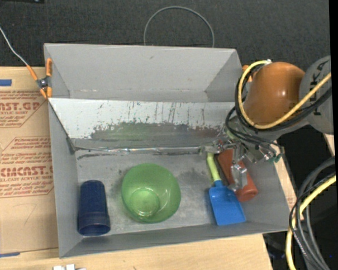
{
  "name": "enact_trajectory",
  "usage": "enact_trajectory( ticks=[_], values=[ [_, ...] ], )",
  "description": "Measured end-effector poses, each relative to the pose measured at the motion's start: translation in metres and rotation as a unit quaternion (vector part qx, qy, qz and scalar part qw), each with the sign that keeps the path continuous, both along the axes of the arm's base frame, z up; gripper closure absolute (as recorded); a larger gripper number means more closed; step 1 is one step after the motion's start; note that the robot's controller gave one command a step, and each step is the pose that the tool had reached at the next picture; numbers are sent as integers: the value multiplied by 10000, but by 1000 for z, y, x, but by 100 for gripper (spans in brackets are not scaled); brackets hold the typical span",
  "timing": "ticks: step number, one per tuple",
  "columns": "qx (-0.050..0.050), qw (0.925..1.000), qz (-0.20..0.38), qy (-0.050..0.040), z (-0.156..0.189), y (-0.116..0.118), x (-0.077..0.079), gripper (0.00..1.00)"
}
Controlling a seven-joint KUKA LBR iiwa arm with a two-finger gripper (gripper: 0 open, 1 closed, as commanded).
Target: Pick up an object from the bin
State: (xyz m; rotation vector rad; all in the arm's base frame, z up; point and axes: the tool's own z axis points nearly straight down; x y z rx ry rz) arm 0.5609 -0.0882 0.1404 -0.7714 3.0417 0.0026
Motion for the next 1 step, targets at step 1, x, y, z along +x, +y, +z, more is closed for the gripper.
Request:
enact_trajectory(
  ticks=[1],
  values=[
    [5, 9573, 2893, -2, -31, 4, -6, 0]
  ],
)
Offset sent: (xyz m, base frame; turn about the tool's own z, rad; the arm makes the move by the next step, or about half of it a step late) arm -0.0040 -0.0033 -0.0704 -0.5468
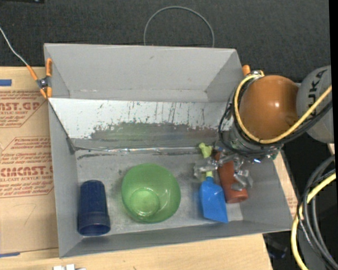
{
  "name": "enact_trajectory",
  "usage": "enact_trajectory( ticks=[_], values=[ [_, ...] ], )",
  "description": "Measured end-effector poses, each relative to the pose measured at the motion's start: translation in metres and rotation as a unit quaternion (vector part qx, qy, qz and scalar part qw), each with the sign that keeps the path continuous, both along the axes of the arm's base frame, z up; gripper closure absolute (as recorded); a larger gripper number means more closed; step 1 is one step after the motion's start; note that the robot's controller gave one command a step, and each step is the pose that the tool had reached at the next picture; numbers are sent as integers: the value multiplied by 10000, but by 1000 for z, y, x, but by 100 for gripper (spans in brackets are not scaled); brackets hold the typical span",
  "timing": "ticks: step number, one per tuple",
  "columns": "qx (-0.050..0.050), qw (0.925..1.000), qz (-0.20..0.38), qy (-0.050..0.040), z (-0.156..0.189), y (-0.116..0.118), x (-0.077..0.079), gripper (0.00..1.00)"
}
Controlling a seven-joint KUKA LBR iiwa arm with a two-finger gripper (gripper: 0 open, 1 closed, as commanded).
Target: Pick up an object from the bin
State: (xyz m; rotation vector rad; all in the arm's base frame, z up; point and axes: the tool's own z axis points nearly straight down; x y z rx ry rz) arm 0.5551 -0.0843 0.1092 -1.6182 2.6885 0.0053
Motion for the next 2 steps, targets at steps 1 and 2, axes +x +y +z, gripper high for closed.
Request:
enact_trajectory(
  ticks=[1, 2],
  values=[
    [-11, 9998, -214, -9, -34, -6, 4, 0],
    [-1, 9529, 3032, -94, -32, 13, -7, 100]
  ],
)
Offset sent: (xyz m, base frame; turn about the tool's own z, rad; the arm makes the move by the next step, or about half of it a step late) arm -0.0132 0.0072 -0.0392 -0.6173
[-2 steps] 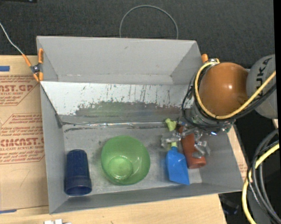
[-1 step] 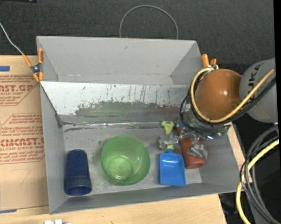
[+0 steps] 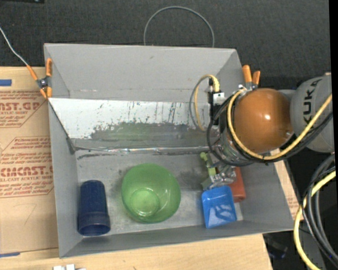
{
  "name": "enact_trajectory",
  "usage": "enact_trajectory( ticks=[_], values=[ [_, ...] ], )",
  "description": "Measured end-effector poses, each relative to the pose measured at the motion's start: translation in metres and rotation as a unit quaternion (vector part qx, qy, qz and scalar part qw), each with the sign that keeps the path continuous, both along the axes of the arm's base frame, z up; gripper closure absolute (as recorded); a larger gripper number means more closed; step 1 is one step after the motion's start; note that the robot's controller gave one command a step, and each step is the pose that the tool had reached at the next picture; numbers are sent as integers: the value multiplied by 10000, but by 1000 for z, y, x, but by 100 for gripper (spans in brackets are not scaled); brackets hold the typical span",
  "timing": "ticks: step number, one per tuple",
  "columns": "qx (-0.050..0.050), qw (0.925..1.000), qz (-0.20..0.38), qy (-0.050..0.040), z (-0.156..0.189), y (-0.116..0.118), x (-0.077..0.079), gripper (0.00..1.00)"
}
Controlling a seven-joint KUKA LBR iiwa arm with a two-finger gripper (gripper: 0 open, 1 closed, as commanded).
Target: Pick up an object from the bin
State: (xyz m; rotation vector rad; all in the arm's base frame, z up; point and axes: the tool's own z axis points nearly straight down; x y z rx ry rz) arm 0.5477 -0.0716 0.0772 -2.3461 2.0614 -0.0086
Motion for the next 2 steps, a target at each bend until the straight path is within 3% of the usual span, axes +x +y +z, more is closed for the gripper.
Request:
enact_trajectory(
  ticks=[2],
  values=[
    [8, 10000, 6, 2, 3, 0, 0, 100]
  ],
)
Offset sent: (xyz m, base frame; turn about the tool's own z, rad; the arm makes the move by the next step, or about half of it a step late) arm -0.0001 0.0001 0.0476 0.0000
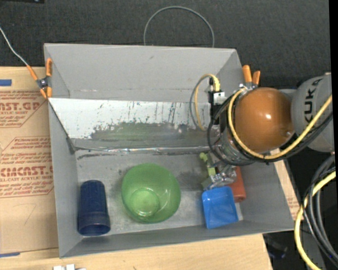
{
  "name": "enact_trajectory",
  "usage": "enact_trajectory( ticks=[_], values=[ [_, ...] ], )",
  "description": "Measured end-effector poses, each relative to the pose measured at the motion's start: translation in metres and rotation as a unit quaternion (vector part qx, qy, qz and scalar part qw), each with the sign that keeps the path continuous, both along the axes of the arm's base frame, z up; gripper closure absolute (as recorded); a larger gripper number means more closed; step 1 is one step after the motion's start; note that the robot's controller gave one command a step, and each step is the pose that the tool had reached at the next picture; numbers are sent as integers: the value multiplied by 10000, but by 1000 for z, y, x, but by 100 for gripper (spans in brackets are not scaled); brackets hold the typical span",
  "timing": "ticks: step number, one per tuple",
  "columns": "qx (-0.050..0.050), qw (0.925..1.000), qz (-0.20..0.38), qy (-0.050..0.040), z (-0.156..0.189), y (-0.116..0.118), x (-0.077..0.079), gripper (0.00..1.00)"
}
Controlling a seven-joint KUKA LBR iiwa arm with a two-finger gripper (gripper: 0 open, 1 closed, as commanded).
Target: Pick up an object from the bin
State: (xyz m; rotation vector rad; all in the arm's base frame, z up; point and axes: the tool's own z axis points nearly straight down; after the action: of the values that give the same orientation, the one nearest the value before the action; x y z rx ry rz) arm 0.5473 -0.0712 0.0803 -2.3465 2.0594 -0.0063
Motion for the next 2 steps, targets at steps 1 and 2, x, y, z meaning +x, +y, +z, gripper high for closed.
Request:
enact_trajectory(
  ticks=[1, 2],
  values=[
    [6, 10000, 0, 21, 12, 1, -2, 100],
    [9, 10000, -4, 29, 29, 1, -2, 100]
  ],
)
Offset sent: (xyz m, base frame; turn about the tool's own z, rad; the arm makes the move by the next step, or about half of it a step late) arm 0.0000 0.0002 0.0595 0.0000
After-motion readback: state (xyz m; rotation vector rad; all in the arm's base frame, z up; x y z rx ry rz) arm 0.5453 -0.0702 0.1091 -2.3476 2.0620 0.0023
